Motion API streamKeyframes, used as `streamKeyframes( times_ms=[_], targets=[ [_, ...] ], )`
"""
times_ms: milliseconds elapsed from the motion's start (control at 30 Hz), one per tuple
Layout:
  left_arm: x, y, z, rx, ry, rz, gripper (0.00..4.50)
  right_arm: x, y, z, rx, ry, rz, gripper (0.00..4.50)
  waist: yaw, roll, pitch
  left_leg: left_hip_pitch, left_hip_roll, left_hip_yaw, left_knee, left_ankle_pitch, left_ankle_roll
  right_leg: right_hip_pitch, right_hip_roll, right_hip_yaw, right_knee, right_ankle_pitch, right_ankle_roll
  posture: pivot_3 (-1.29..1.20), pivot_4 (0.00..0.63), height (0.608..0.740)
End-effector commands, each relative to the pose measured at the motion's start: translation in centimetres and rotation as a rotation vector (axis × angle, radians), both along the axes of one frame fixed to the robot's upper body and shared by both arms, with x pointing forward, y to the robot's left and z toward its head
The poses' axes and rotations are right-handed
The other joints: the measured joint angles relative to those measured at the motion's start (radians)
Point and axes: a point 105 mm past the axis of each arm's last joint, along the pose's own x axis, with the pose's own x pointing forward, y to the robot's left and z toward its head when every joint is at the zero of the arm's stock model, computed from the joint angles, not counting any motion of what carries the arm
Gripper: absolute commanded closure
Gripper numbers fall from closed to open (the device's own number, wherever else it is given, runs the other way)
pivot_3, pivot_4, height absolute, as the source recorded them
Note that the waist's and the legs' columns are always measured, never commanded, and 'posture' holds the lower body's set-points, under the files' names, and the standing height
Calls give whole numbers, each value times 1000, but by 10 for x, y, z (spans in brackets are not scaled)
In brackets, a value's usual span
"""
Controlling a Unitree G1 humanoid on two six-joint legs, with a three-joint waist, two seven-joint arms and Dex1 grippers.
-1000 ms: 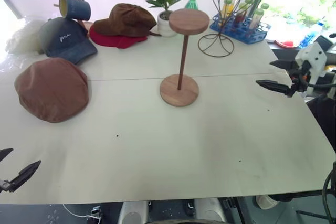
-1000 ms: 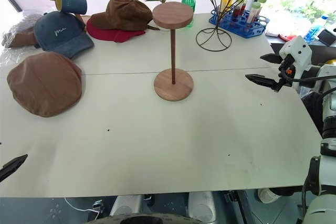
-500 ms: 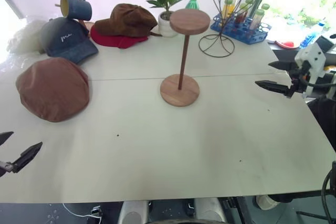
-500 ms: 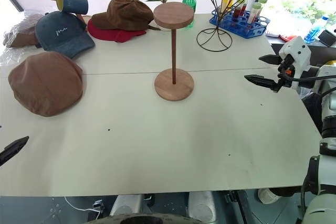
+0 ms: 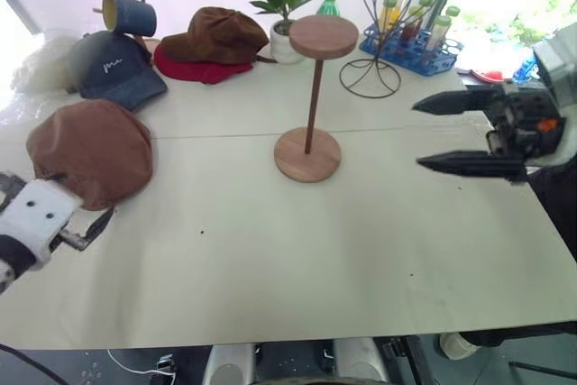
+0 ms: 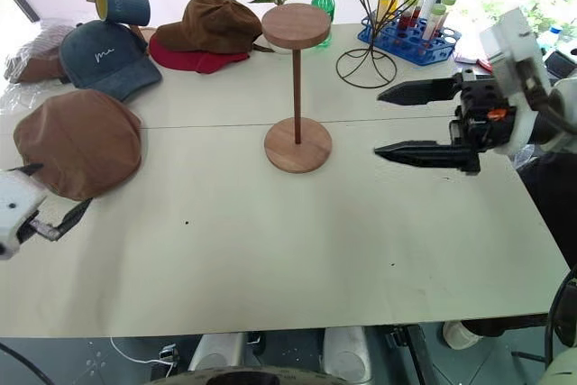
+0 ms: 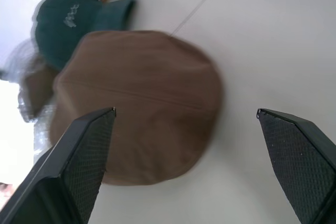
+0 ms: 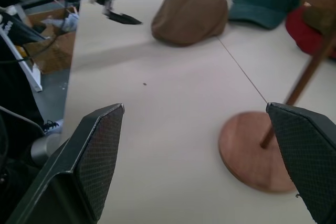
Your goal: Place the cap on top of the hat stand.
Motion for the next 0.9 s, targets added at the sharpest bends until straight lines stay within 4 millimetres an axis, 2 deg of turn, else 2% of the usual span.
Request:
streamKeyframes(
  times_ms=[33,233,367,700,900],
  targets=[
    [6,-11,-13,176,-47,56,0,-17,16,10,-7,-46,35,54,-1,0,0,0,1,1,0,0,0,0,0,0,0,0,0,0,150,740],
    [15,-25,-42,278,-40,68,0,-24,27,17,21,-45,45,54,5,-1,0,-2,1,3,-1,1,3,-1,1,2,0,1,0,0,150,740],
    [29,-13,-49,338,-27,116,0,-22,31,18,31,-50,30,54,20,-1,0,-1,4,3,0,1,2,-2,4,2,0,2,-3,0,150,740],
    [73,-1,-63,402,-59,148,0,-22,38,23,92,-55,29,54,23,-1,0,-1,6,4,0,2,3,-1,5,2,1,4,-1,0,150,740],
    [85,13,-65,456,-86,191,0,-24,39,24,106,-51,37,54,22,-1,-1,-1,6,5,0,2,3,-1,5,2,2,5,0,0,150,740]
  ],
)
